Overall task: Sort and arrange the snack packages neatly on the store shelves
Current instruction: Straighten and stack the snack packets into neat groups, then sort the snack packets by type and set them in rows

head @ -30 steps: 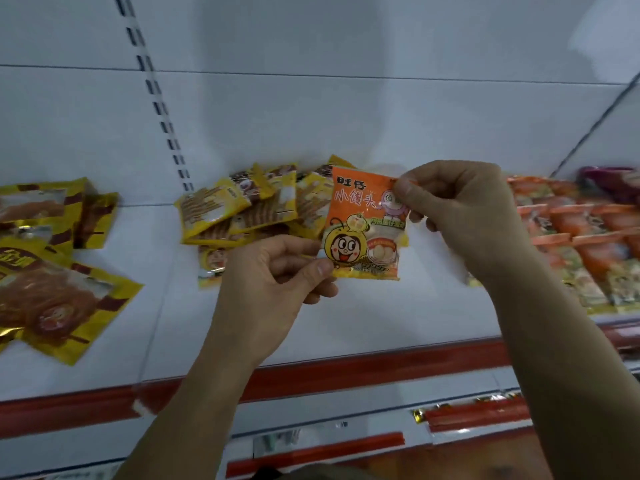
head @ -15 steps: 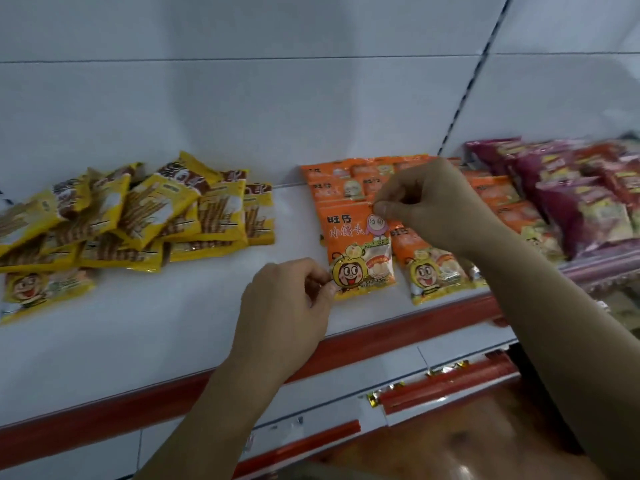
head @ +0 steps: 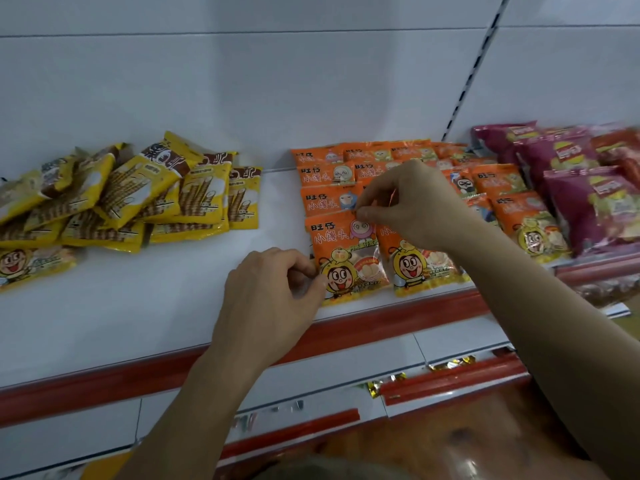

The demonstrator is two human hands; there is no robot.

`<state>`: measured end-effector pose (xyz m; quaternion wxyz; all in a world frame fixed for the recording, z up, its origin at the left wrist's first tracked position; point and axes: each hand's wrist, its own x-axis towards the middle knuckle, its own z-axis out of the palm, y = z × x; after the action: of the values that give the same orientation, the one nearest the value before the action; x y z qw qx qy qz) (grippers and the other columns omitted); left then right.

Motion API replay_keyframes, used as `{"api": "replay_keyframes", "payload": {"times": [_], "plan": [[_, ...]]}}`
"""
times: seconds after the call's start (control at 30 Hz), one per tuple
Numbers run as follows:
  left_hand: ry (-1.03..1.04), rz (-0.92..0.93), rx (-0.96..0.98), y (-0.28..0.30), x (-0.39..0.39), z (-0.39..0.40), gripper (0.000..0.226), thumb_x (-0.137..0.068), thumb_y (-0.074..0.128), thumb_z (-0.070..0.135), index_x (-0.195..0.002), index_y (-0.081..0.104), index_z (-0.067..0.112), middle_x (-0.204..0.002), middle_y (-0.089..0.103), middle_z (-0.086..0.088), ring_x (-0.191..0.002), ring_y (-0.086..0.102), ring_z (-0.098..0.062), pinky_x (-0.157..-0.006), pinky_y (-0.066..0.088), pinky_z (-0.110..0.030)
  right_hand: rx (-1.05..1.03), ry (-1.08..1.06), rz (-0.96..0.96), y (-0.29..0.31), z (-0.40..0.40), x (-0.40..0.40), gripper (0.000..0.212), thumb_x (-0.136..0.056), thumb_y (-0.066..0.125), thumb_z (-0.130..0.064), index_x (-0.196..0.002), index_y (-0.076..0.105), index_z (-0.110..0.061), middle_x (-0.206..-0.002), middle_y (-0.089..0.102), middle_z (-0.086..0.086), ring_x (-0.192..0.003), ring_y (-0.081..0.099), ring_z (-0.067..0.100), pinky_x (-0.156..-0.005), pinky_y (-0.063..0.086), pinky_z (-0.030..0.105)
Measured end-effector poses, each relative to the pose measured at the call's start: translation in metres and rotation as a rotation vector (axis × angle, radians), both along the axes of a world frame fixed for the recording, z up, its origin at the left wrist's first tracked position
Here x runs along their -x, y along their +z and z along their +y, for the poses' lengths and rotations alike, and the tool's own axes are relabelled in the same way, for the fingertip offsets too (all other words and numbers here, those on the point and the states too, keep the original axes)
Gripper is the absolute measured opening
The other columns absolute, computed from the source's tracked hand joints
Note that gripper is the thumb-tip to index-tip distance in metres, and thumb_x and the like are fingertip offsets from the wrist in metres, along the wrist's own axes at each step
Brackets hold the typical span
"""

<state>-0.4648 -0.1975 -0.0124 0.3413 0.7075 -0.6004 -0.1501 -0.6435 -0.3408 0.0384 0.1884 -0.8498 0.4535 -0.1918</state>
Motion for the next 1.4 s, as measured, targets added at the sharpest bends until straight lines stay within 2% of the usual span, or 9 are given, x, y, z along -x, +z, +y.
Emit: {"api": "replay_keyframes", "payload": {"times": [0.5, 0.73, 0.8, 0.9, 0.97, 1.07, 1.23, 1.3, 1.4], "plan": [[0.004, -0.073, 0.041, 0.01, -0.022, 0.002, 0.018, -0.089, 0.067, 0.045, -0.094, 0.072, 0.028, -0.083, 0.061, 0.014, -0.08, 0.058, -0.005, -0.07, 0.049, -0.025, 0.109, 0.001, -0.098, -0.005, 0.015, -0.012, 0.004, -0.091, 0.073, -0.024, -0.094, 0.074, -0.026, -0.075, 0.063, -0.013, -0.068, 0.058, -0.001, -0.057, 0.037, 0.003], [0.126, -0.168, 0.212, 0.033, -0.093, 0.004, 0.009, -0.089, 0.071, 0.026, -0.097, 0.071, 0.022, -0.091, 0.063, 0.006, -0.087, 0.061, -0.014, -0.076, 0.053, -0.037, 0.076, 0.071, -0.204, 0.002, 0.036, -0.085, 0.015, -0.092, 0.068, -0.023, -0.107, 0.07, -0.024, -0.083, 0.063, -0.016, -0.071, 0.059, 0.001, -0.063, 0.039, 0.009], [0.16, -0.221, 0.24, 0.034, -0.111, 0.003, 0.014, -0.089, 0.069, 0.027, -0.102, 0.071, 0.022, -0.099, 0.061, 0.005, -0.095, 0.06, -0.019, -0.081, 0.053, -0.043, 0.04, 0.059, -0.196, 0.002, 0.037, -0.113, 0.024, -0.095, 0.064, -0.023, -0.119, 0.067, -0.022, -0.099, 0.068, -0.009, -0.082, 0.062, 0.005, -0.074, 0.048, 0.021], [0.191, -0.343, 0.223, 0.035, -0.129, -0.001, 0.034, -0.087, 0.068, 0.033, -0.12, 0.064, 0.027, -0.125, 0.052, 0.003, -0.122, 0.046, -0.025, -0.094, 0.044, -0.052, -0.066, -0.001, -0.071, -0.002, 0.033, -0.155, 0.043, -0.1, 0.053, -0.023, -0.141, 0.051, -0.016, -0.133, 0.062, 0.009, -0.116, 0.059, 0.027, -0.084, 0.042, 0.029], [0.185, -0.402, 0.17, 0.036, -0.141, -0.004, 0.05, -0.085, 0.069, 0.037, -0.133, 0.054, 0.032, -0.144, 0.04, 0.001, -0.14, 0.032, -0.026, -0.1, 0.035, -0.058, -0.144, -0.059, -0.038, -0.006, 0.029, -0.176, 0.048, -0.1, 0.049, -0.022, -0.146, 0.042, -0.013, -0.137, 0.057, 0.017, -0.125, 0.052, 0.035, -0.093, 0.045, 0.035], [0.184, -0.392, 0.031, 0.035, -0.164, -0.011, 0.068, -0.085, 0.068, 0.044, -0.145, 0.036, 0.038, -0.158, 0.024, 0.003, -0.151, 0.015, -0.026, -0.106, 0.026, -0.066, -0.275, -0.22, -0.211, -0.011, 0.02, -0.195, 0.054, -0.096, 0.053, -0.021, -0.148, 0.037, -0.016, -0.127, 0.062, 0.016, -0.115, 0.059, 0.033, -0.094, 0.053, 0.046], [0.132, -0.402, -0.106, 0.023, -0.188, -0.003, 0.078, -0.085, 0.065, 0.056, -0.149, 0.024, 0.04, -0.161, 0.017, 0.001, -0.153, 0.005, -0.027, -0.115, 0.013, -0.07, -0.422, -0.345, -0.386, -0.018, 0.015, -0.212, 0.061, -0.089, 0.072, -0.032, -0.143, 0.046, -0.023, -0.124, 0.057, 0.004, -0.102, 0.062, 0.02, -0.089, 0.056, 0.042], [0.145, -0.395, -0.103, 0.023, -0.197, 0.001, 0.076, -0.086, 0.065, 0.055, -0.149, 0.025, 0.04, -0.16, 0.02, 0.002, -0.153, 0.005, -0.027, -0.115, 0.013, -0.07, -0.449, -0.323, -0.41, -0.022, 0.015, -0.217, 0.044, -0.086, 0.077, -0.033, -0.126, 0.06, -0.025, -0.109, 0.061, -0.002, -0.084, 0.061, 0.01, -0.078, 0.056, 0.034], [0.161, -0.372, -0.092, 0.027, -0.209, 0.004, 0.07, -0.084, 0.066, 0.053, -0.144, 0.032, 0.04, -0.155, 0.027, 0.002, -0.152, 0.012, -0.027, -0.113, 0.017, -0.071, -0.494, -0.286, -0.465, -0.026, 0.015, -0.226, 0.023, -0.085, 0.079, -0.035, -0.104, 0.071, -0.024, -0.103, 0.069, 0.0, -0.089, 0.065, 0.016, -0.071, 0.05, 0.031]]}}
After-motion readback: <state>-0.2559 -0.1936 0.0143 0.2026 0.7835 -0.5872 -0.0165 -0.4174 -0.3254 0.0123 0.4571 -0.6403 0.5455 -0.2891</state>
